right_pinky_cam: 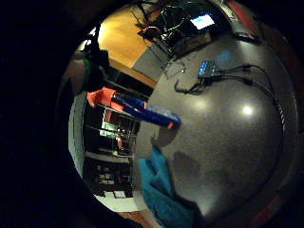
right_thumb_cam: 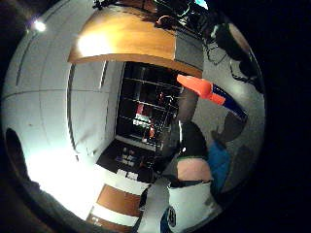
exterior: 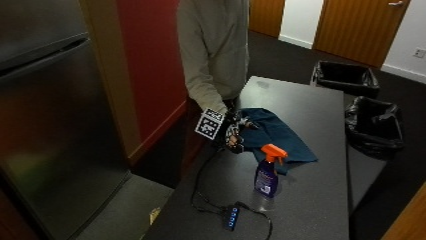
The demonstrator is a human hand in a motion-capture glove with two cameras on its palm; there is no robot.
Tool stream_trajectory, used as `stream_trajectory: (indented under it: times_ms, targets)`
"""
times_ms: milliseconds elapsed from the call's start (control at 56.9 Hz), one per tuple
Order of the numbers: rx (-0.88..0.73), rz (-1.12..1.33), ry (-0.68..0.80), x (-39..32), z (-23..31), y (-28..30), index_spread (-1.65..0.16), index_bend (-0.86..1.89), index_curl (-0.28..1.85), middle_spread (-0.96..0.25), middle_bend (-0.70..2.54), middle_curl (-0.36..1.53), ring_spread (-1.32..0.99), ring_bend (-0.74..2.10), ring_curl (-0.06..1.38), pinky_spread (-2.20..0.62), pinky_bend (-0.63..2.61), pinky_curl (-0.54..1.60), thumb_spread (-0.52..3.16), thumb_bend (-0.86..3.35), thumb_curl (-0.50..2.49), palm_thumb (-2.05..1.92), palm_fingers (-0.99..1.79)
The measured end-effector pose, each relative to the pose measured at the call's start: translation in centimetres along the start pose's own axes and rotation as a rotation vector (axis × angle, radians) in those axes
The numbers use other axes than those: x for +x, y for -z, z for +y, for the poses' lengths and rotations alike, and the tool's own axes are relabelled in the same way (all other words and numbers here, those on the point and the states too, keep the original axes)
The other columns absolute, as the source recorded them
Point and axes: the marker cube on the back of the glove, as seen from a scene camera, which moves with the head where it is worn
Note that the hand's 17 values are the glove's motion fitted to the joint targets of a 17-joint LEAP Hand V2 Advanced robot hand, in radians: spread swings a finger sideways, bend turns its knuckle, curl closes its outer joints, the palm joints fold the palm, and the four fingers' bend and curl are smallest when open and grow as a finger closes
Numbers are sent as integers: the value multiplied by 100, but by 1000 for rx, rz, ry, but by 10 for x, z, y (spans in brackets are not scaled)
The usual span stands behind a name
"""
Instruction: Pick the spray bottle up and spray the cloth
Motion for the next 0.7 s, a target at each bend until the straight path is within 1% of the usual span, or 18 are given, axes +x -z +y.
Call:
stream_trajectory:
  times_ms: [35,176,404,545,703]
  targets:
    - [-2,2,-4,0,0,0,-26,8,33,-12,20,50,-19,52,46,-6,41,42,93,-3,61,80,81]
    - [-31,7,-6,3,3,0,-30,6,28,-9,14,45,-15,47,43,1,44,42,96,-4,57,76,53]
    - [-93,-15,-13,5,6,-5,-35,8,22,-5,17,39,-8,41,38,11,49,41,94,-5,50,66,23]
    - [-122,-10,-18,5,3,-10,-38,10,20,-4,18,37,-5,38,36,15,51,40,94,-5,45,60,12]
    - [-130,-4,-25,6,0,-19,-38,12,20,-2,19,35,-3,37,34,17,53,38,93,-3,42,59,8]
